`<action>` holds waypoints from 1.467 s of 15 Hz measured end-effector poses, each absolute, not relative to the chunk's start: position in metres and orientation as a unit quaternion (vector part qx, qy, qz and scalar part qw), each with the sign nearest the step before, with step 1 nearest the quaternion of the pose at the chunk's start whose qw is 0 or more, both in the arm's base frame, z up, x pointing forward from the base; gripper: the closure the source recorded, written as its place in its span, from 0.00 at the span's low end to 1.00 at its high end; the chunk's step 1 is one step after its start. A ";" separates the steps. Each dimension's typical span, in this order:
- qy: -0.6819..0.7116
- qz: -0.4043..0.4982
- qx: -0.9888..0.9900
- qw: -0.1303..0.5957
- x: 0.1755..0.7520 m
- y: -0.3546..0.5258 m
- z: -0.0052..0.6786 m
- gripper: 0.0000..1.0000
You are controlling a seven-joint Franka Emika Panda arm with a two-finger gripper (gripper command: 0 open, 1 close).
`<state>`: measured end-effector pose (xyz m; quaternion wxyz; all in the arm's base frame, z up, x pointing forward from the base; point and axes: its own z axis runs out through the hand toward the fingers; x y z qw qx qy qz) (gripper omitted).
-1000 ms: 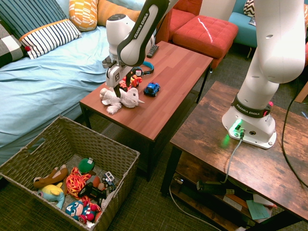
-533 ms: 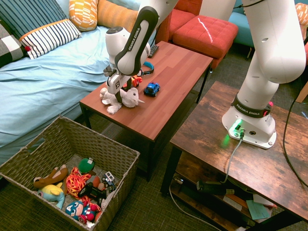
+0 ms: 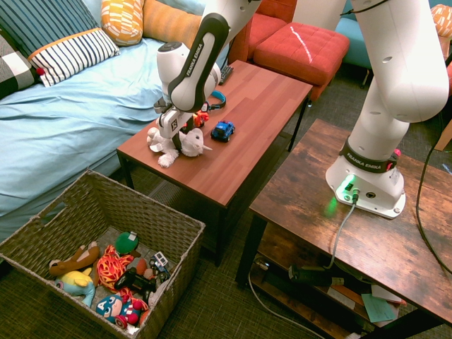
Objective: Put the stuffed toy in the basket
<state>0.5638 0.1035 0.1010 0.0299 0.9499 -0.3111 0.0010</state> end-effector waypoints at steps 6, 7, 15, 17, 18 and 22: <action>-0.312 -0.002 0.950 0.019 0.567 0.096 0.104 1.00; -0.314 -0.001 0.949 0.016 0.568 0.095 0.107 1.00; -0.284 0.023 0.959 -0.009 0.582 0.154 0.193 1.00; -0.265 0.031 0.964 -0.006 0.582 0.201 0.217 1.00; -0.256 0.033 0.966 -0.003 0.582 0.226 0.226 1.00; -0.219 0.036 0.975 0.010 0.580 0.326 0.232 1.00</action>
